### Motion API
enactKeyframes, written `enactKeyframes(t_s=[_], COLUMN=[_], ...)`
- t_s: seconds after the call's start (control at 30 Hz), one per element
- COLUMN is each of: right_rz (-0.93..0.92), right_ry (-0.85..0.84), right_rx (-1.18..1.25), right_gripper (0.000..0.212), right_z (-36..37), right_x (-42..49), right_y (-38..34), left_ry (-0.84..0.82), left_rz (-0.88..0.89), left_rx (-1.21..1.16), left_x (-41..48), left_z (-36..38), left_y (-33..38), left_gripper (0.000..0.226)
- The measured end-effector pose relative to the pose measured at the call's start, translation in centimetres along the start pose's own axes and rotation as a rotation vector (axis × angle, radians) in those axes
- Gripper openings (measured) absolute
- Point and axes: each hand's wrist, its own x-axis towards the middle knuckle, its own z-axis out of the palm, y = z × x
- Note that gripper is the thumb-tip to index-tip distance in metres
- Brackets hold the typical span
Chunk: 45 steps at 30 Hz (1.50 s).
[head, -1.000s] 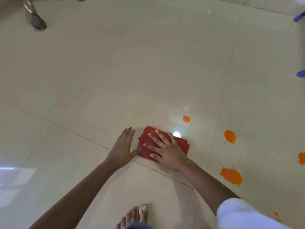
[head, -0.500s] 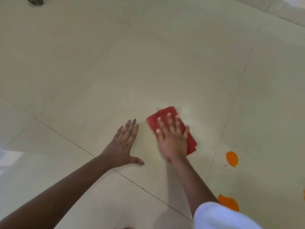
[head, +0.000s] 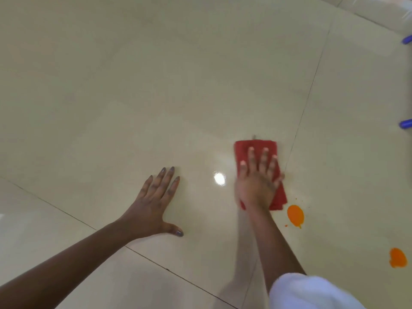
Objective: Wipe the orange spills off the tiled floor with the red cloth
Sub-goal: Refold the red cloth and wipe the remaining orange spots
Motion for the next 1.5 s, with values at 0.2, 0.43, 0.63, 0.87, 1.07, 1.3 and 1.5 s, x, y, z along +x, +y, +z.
enactKeyframes(t_s=[0.2,0.43,0.63,0.87,1.07,1.3,1.5], right_rz=[0.001,-0.012,-0.106,0.026,-0.605,-0.463,-0.456], right_ry=[0.063,-0.020,0.051,-0.019,-0.097,0.046,-0.069], right_rx=[0.083,-0.022,-0.097,-0.080,0.014,-0.067,-0.005], right_gripper=[0.055,0.054,0.064,0.058,0.052,0.049,0.049], right_z=[1.9,0.3,-0.3,-1.1,1.6,1.3,2.2], right_x=[-12.8,-0.5,-1.1,6.9,2.1,0.3,6.0], right_y=[-3.1,-2.7,-1.1,-4.2,-17.7,-6.6,-20.8], left_ry=[-0.024,0.014,0.034,0.051,0.014,0.068,0.067], left_rz=[-0.019,-0.084,-0.153,-0.218,-0.226,-0.353,-0.465], left_rx=[0.008,0.011,0.011,0.052,-0.060,-0.051,-0.109], left_x=[0.0,0.3,2.6,2.9,3.0,-1.4,-4.5], left_z=[0.0,-1.9,-3.5,-3.1,-3.6,-3.7,-3.0], left_y=[0.3,-1.8,-5.9,-7.9,-7.8,-11.4,-12.3], left_gripper=[0.124,0.118,0.126,0.122,0.123,0.126,0.126])
